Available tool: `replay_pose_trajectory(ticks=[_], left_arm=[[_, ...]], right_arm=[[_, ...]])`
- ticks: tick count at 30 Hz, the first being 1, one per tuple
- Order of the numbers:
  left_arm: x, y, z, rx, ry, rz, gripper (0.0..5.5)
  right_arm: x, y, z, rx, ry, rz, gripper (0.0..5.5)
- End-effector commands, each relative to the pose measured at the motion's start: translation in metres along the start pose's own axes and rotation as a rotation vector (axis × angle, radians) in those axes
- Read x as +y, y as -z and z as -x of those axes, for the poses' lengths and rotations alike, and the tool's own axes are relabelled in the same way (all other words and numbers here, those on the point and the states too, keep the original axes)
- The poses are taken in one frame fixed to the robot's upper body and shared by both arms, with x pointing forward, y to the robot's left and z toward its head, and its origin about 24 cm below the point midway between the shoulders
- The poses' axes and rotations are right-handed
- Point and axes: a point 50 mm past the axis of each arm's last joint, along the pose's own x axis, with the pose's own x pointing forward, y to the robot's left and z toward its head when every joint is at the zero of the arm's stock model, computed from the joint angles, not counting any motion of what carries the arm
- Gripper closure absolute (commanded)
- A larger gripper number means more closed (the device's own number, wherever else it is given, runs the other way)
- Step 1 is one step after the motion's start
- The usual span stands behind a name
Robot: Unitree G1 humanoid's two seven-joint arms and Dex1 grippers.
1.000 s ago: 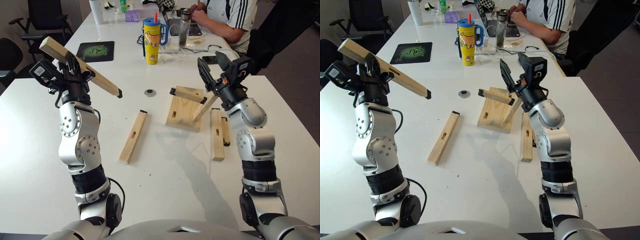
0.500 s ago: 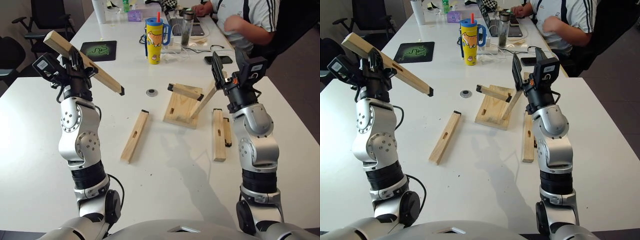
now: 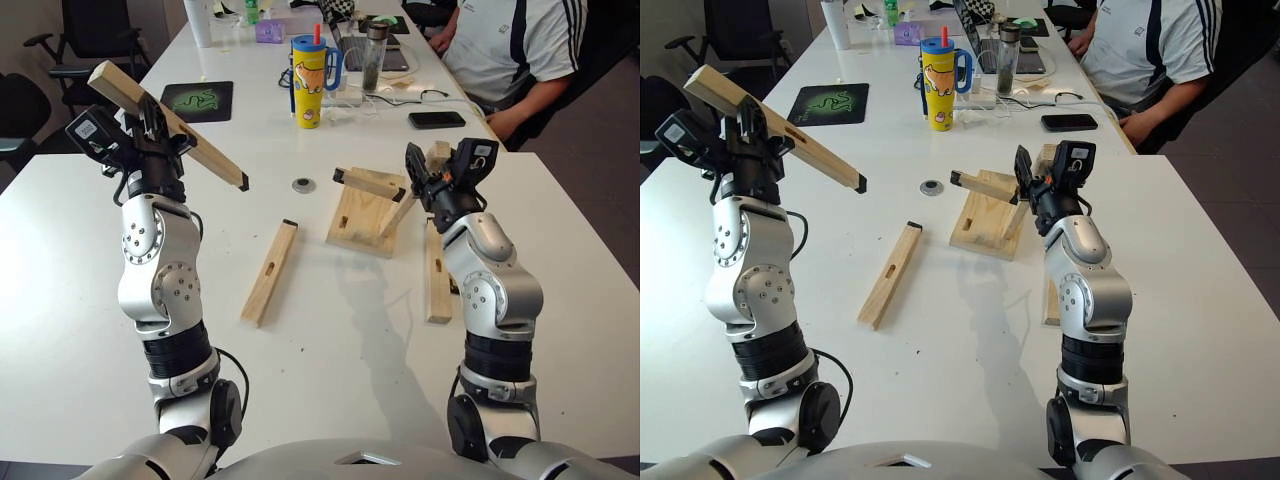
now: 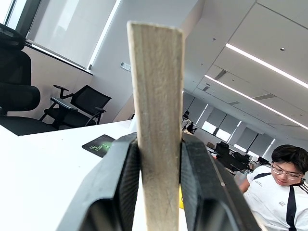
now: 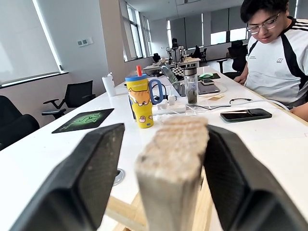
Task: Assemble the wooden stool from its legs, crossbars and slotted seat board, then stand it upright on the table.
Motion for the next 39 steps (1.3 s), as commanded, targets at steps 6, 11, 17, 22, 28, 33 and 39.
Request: replay_pose_trajectory(ticks=[6,11,17,22,28,33,39], left_arm=[[-0.008,0.001,-0.002,0.011,0.033,0.008,4.46],[-0.013,0.009,-0.001,0.086,0.051,0.093,4.46],[-0.033,0.025,0.005,0.207,0.128,0.193,4.46],[-0.049,0.041,0.003,0.313,0.185,0.218,4.46],[-0.057,0.049,-0.003,0.384,0.257,0.169,4.46],[-0.046,0.079,0.003,0.483,0.274,0.133,4.46],[-0.046,0.104,0.010,0.538,0.288,0.113,4.46]], right_arm=[[0.000,0.011,-0.005,0.089,0.027,-0.043,4.15],[0.003,0.013,-0.002,0.091,-0.012,-0.057,4.48],[0.014,0.012,0.003,0.035,0.041,-0.008,4.48],[0.024,0.016,0.013,-0.001,0.109,0.013,4.48],[0.039,0.020,0.021,-0.028,0.185,-0.027,4.48],[0.044,0.025,0.023,-0.041,0.219,-0.048,4.48],[0.045,0.027,0.026,-0.046,0.236,-0.069,4.49]])
